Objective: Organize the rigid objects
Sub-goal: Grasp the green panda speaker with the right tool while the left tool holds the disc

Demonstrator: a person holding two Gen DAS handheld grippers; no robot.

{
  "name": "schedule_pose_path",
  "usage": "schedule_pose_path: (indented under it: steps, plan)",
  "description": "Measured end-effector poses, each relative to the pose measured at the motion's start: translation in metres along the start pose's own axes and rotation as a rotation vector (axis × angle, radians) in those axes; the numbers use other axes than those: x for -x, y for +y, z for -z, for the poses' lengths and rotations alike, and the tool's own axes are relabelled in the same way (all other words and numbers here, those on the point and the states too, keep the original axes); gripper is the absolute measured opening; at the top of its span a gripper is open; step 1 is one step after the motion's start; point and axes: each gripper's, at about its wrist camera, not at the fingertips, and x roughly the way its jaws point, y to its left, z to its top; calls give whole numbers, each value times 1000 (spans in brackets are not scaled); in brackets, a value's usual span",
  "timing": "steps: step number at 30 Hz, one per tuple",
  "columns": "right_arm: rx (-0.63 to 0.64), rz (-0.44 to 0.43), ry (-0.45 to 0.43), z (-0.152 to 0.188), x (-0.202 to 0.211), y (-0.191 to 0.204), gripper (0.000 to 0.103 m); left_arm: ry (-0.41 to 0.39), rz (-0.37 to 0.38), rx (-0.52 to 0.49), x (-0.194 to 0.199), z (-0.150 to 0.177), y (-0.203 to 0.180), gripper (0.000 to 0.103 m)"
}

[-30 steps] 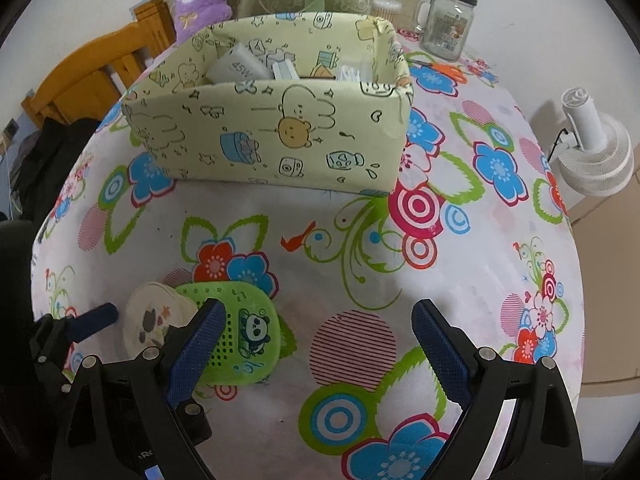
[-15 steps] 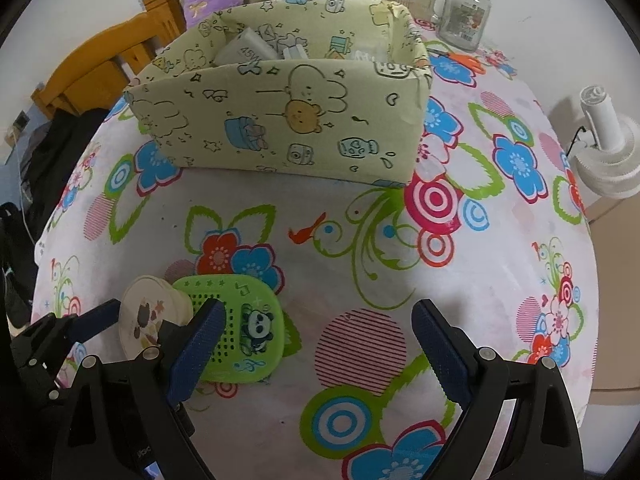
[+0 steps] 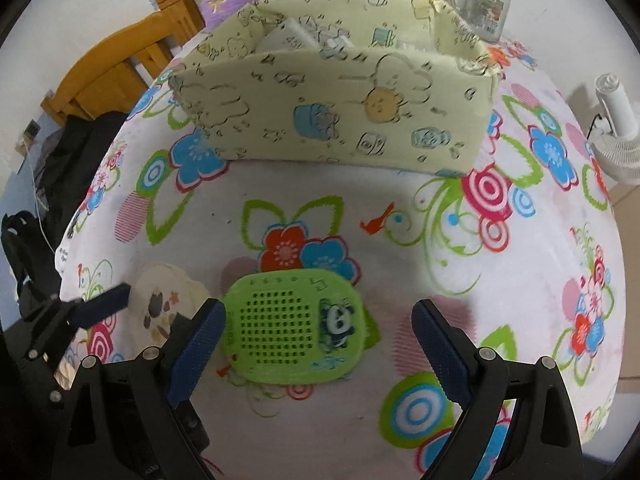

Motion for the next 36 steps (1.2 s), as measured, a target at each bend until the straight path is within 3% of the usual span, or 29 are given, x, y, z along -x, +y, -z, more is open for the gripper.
schedule_pose_path:
  steps: [10,22,26,36]
  plan:
    - [18,63,32,9,-16,15,96,7,-11,-71,-9,8,21,79]
    - [13,58,88,14,-35,15,96,17,13,-151,-20,9,29,79]
    - [21,78,88,15,-39,16,102,25,16,-173,-23,8,31,79]
    - [30,132,61,10,-53,31,102,28,29,-192,-24,8,34,79]
